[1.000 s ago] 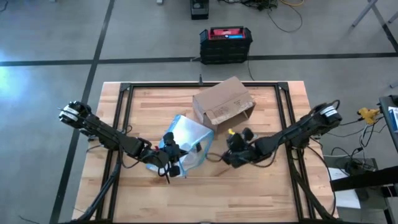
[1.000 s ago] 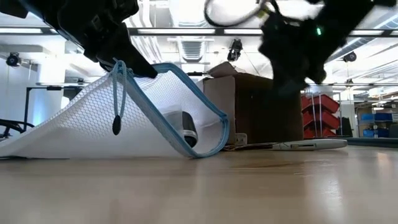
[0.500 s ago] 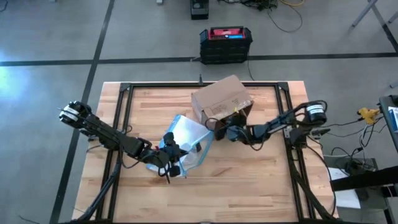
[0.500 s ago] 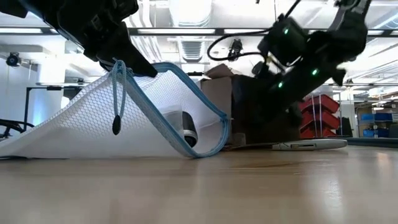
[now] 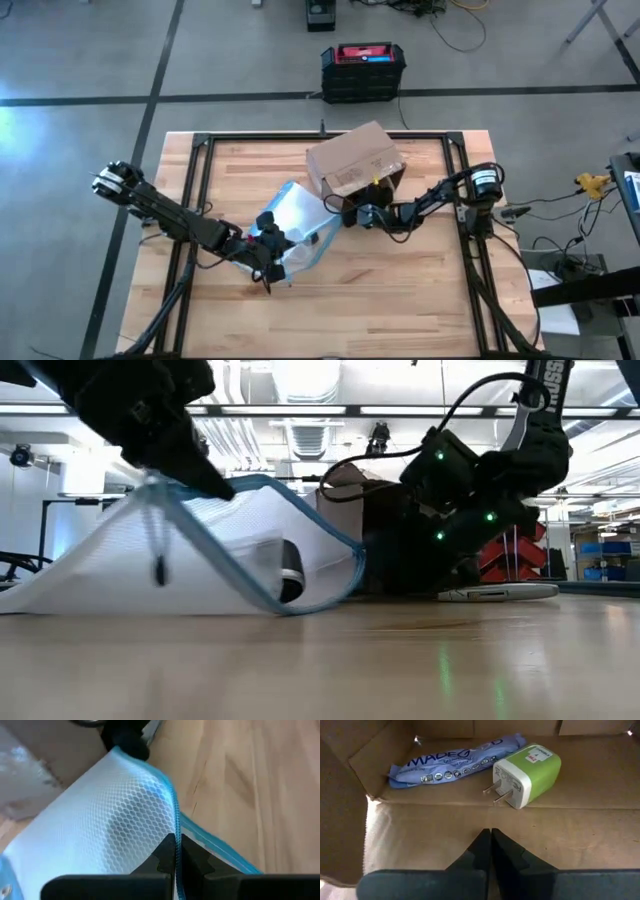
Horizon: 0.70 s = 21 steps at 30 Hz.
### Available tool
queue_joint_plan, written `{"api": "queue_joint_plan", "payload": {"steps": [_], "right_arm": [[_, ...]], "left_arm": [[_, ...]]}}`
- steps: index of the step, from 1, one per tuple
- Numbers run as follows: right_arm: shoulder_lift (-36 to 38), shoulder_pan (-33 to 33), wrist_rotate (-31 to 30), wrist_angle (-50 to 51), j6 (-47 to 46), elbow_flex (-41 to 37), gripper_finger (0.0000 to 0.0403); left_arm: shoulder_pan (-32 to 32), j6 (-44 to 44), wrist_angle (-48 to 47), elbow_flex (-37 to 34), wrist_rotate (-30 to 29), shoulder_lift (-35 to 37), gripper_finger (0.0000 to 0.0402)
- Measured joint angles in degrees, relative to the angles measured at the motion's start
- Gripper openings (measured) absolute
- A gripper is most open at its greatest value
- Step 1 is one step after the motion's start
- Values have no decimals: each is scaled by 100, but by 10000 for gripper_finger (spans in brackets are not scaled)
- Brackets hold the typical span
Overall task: Unpack boxes
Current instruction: Remove the green charger adapter from the cardboard box
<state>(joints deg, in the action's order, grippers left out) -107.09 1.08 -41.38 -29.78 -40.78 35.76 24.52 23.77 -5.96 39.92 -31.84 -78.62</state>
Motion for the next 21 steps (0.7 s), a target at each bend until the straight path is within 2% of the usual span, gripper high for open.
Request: {"api": "queue_joint_plan", "payload": {"steps": [4,11,14,18,21], "right_arm": [[-34,28,206,612,99,424,0],[-445,196,808,740,1069,1515,0],[-489,185,888,986,1325,1899,0],[-292,-2,882,1926,1457,2128,0],[-99,-111,703,2659,998,2040,0]], "left_arm": [[4,278,-595,0,18,282,0],[8,439,-1120,0,23,869,0],[24,497,-1431,0,22,1082,0],[58,731,-1969,2,-9,1276,0],[65,842,-2167,2,-41,1284,0]]}}
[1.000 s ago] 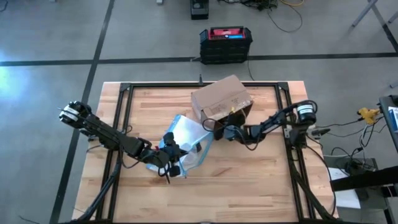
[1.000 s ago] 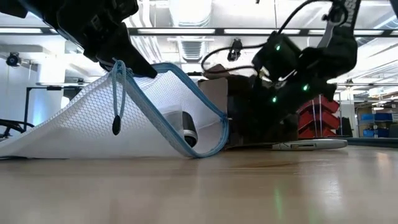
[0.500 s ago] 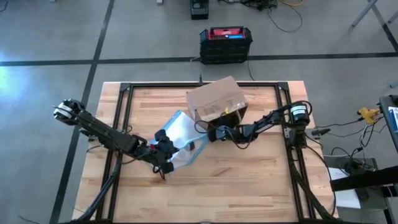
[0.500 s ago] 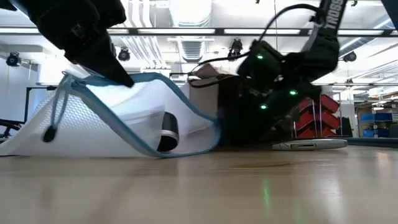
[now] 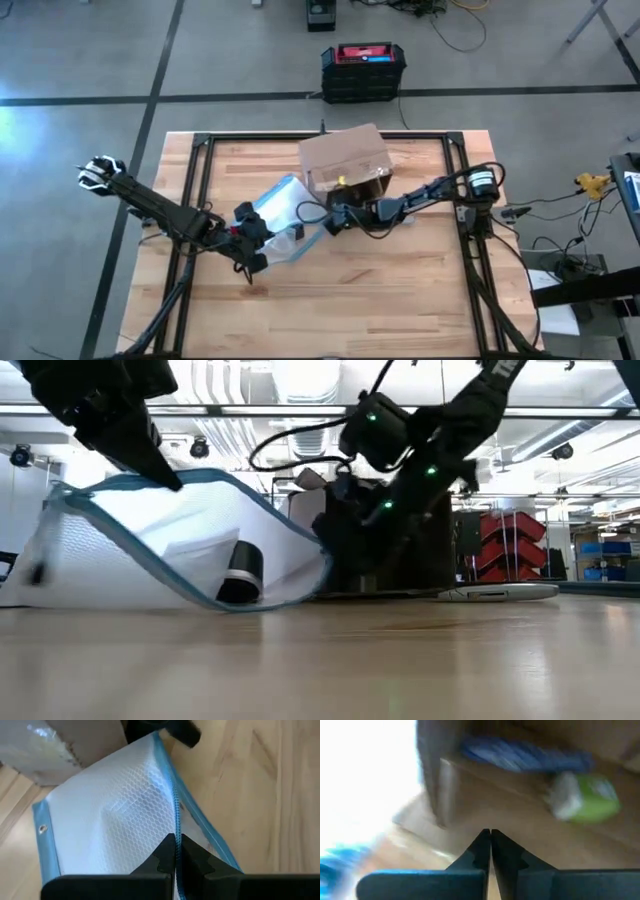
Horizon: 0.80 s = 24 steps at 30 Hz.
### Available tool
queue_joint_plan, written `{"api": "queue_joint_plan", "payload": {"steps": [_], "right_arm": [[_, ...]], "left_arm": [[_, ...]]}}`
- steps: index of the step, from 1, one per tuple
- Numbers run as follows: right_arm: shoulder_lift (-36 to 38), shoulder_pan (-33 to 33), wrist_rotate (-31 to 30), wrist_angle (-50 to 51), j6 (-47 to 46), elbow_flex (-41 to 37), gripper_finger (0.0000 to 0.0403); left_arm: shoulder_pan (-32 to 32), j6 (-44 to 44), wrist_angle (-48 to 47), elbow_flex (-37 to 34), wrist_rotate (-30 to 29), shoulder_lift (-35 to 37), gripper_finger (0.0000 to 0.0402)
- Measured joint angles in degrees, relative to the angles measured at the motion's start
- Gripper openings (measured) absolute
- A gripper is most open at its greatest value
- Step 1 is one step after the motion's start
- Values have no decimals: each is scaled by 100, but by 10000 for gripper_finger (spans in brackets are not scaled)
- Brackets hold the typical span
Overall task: Unpack boxes
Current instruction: Remove the green charger adapter from the cardboard box
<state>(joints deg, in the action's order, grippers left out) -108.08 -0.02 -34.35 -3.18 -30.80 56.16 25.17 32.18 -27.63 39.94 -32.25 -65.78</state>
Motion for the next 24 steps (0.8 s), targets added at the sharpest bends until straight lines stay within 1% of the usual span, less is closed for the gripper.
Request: {"api": "queue_joint_plan", "payload": {"steps": [2,5,8,10,14,15,17,19,22,24], "right_arm": [[22,-7,-134,159,-365,-184,0],[5,43,-184,122,-895,-388,0],[-2,144,-216,57,-1168,-481,0],[-1,242,-206,-3,-1101,-485,0],[-17,456,-96,-343,-609,-377,0],[-17,509,-54,-377,-482,-318,0],[-15,609,36,-395,-238,-237,0],[-15,662,55,-345,-152,-207,0],[-15,674,183,-245,-162,-208,0],[-15,569,195,-66,-244,-218,0]], "left_arm": [[1,3,15,-2,-9,-68,0],[-3,0,26,-2,-19,-233,0],[-3,-2,66,-2,-26,-392,0],[-5,-4,99,1,-28,-492,0],[-5,33,206,-2,-20,-576,0],[-3,79,253,1,35,-567,0],[-2,197,232,35,322,-527,0],[39,216,227,74,554,-460,0],[144,197,58,134,627,-383,0],[189,217,-45,140,632,-339,0]]}}
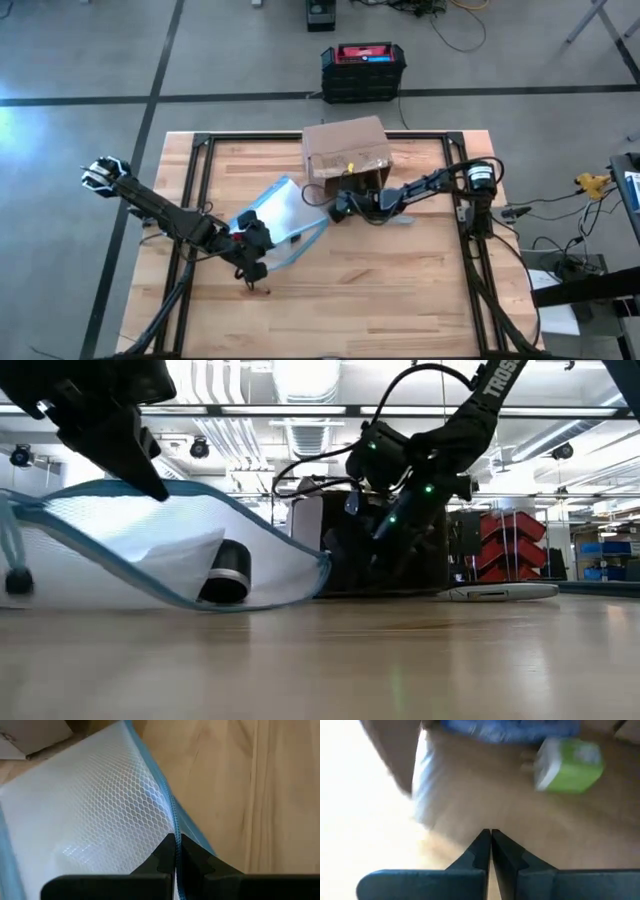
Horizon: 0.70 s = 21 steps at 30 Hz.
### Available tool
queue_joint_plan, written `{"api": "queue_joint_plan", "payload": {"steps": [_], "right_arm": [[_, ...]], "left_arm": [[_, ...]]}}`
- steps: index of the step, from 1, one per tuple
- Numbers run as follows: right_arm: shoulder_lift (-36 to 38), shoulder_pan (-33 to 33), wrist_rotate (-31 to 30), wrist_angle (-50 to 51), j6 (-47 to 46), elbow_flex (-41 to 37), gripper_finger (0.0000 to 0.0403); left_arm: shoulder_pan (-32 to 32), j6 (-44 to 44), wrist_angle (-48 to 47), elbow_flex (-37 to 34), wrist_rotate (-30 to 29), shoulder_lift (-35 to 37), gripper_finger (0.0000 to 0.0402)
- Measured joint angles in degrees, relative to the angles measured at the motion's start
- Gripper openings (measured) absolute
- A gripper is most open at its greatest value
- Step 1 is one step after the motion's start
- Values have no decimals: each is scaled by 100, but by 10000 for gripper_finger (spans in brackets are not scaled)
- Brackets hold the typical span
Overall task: Unpack boxes
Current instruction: Remove the green charger adapter from the cardboard box
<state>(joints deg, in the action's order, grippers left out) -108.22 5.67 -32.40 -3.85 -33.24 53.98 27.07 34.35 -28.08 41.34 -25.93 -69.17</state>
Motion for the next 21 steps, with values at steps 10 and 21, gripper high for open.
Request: {"api": "queue_joint_plan", "payload": {"steps": [10,21], "right_arm": [[29,-1454,479,597,-1045,29,0],[667,-2288,-614,2433,-1257,352,0]], "left_arm": [[216,841,-526,0,537,51,0],[278,1016,-631,0,715,82,0]]}}
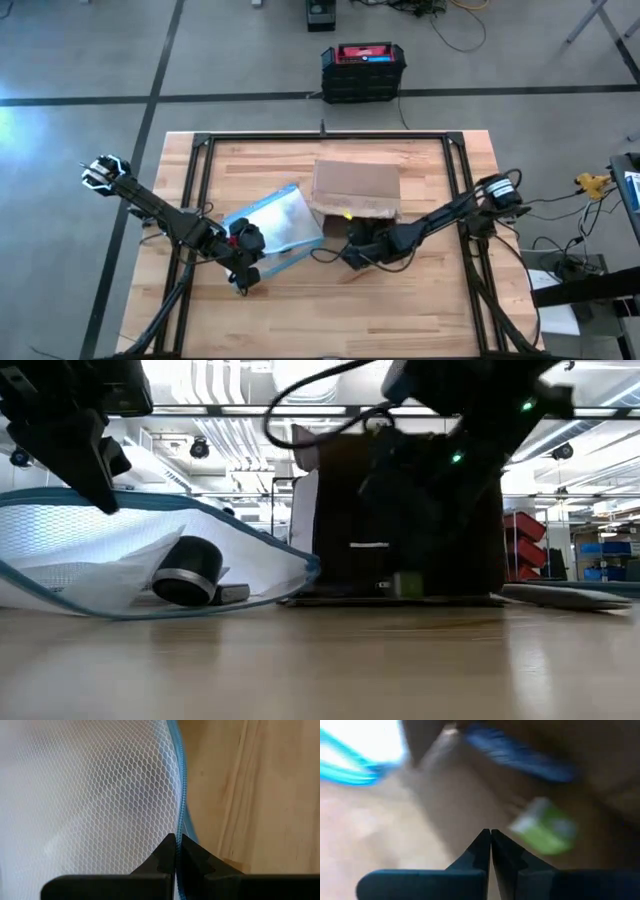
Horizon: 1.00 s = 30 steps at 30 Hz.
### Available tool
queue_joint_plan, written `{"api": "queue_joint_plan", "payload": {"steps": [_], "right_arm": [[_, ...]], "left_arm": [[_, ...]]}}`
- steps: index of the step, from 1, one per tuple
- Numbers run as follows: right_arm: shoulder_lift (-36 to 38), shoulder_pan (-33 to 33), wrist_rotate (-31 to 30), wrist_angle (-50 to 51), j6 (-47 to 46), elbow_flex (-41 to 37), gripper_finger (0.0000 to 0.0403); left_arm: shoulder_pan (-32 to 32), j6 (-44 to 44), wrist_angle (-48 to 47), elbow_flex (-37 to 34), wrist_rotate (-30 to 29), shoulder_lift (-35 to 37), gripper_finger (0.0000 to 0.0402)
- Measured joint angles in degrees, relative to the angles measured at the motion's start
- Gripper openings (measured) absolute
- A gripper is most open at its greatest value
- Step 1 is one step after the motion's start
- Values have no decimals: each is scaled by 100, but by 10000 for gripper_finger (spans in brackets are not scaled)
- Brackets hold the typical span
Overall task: Unpack boxes
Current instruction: Remove the green charger adapter from the cardboard box
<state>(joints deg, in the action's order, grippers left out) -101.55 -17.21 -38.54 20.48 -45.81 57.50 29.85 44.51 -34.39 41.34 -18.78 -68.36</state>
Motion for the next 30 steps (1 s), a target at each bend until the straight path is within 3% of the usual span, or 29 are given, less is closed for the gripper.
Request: {"api": "queue_joint_plan", "payload": {"steps": [4,7,14,30], "right_arm": [[304,-142,-761,1034,-753,-3,0],[350,-37,-862,1498,-1403,-25,0],[315,343,-489,1523,-2368,-92,0],[48,863,-1255,1481,-3420,-289,0]], "left_arm": [[-1,-2,14,0,-127,0,0],[-2,-26,31,0,-149,0,0],[7,-46,44,-1,-160,0,0],[11,-333,54,-59,-165,-28,0]]}}
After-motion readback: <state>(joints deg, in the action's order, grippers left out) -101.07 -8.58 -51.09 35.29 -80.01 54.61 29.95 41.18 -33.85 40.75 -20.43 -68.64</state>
